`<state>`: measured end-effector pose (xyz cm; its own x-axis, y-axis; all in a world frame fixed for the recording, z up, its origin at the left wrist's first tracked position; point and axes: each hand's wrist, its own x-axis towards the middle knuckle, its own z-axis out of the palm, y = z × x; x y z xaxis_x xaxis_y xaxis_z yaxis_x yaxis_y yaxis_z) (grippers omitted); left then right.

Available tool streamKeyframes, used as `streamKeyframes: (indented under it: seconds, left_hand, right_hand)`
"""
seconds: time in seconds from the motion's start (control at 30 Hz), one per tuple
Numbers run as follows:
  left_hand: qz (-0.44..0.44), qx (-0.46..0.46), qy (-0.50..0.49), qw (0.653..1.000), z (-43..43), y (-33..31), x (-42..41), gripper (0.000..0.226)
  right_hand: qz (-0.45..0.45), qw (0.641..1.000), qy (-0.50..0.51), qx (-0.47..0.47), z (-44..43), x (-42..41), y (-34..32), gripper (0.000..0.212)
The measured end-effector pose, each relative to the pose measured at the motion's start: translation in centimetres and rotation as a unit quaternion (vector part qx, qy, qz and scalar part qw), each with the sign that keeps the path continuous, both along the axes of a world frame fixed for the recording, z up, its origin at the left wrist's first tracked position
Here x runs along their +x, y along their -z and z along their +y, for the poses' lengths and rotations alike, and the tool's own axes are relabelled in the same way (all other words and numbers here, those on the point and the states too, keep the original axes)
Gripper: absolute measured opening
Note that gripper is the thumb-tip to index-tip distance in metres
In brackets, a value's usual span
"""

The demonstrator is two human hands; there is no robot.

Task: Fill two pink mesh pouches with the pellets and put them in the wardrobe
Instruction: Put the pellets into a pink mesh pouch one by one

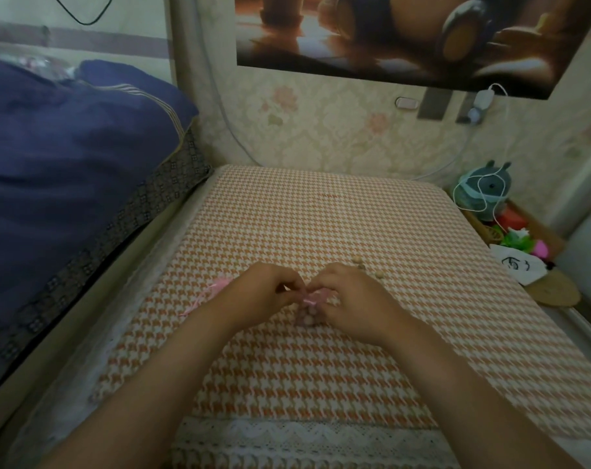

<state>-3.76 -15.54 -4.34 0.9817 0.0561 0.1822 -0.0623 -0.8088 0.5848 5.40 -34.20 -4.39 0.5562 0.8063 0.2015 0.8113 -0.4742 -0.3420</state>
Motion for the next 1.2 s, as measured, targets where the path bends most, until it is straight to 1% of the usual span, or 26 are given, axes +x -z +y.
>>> streamKeyframes:
  seconds: [0.1,0.2,0.33,0.43,0.47,0.53,0.6,0.67,0.7,0.77,0.83,0.93,1.0,1.1,1.2]
  left_hand:
    - [-0.002,0.018,0.004,1.000,-0.2,-0.3,0.0,0.009]
    - [-0.017,0.007,-0.011,1.000,-0.3,-0.5,-0.1,0.010]
    - [-0.013,-0.011,-0.027,0.999,-0.4,-0.8,-0.1,0.010]
    - [-0.011,-0.019,-0.032,0.999,-0.5,-0.7,-0.1,0.010]
    - [-0.009,-0.020,-0.033,0.999,-0.5,-0.7,-0.1,0.010]
    - [-0.002,-0.020,-0.037,0.999,-0.4,-0.8,-0.1,0.011]
    - [-0.004,-0.025,-0.042,0.999,-0.5,-0.7,0.0,0.011]
    - [-0.013,-0.044,-0.059,0.997,-1.0,-0.6,0.1,0.015]
    - [-0.015,-0.055,-0.072,0.996,-1.3,-0.6,0.3,0.018]
    - [-0.011,-0.066,-0.095,0.993,-1.8,-0.6,0.7,0.024]
    - [-0.001,-0.065,-0.108,0.992,-2.0,-0.5,1.1,0.023]
    - [0.014,-0.081,-0.116,0.990,-2.0,-0.5,1.3,0.015]
    - [0.030,-0.095,-0.108,0.989,-1.9,-0.5,1.2,0.019]
    - [0.041,-0.099,-0.083,0.991,-1.6,-0.7,0.9,0.019]
    - [0.042,-0.096,-0.063,0.993,-1.6,-0.9,0.6,0.018]
  right_hand:
    - [0.006,1.000,-0.005,-0.006,0.3,0.1,0.4,0.023]
    - [0.005,0.999,0.002,-0.036,0.1,0.2,0.5,0.021]
    - [0.004,1.000,-0.003,-0.011,0.2,0.0,0.1,0.025]
    - [0.004,0.999,-0.005,-0.047,0.4,0.0,0.1,0.023]
    - [0.010,0.999,-0.005,-0.045,0.4,0.1,0.1,0.023]
    - [0.048,0.999,0.009,0.001,0.0,0.5,-0.4,0.021]
    - [0.077,0.994,0.044,0.066,-0.6,1.1,-1.4,0.022]
    - [0.077,0.987,0.091,0.110,-1.4,2.0,-1.9,0.024]
    - [0.072,0.984,0.113,0.115,-1.9,2.5,-1.8,0.025]
    - [0.064,0.983,0.145,0.090,-2.4,3.4,-1.2,0.025]
    - [0.061,0.985,0.157,0.042,-2.4,4.1,-0.3,0.023]
    - [0.037,0.989,0.143,-0.019,-1.8,4.5,1.0,0.021]
    - [0.009,0.989,0.138,-0.053,-1.0,4.6,1.6,0.020]
    - [-0.026,0.987,0.139,-0.076,-0.3,4.9,2.3,0.020]
    - [-0.042,0.985,0.150,-0.070,-0.1,5.1,2.7,0.017]
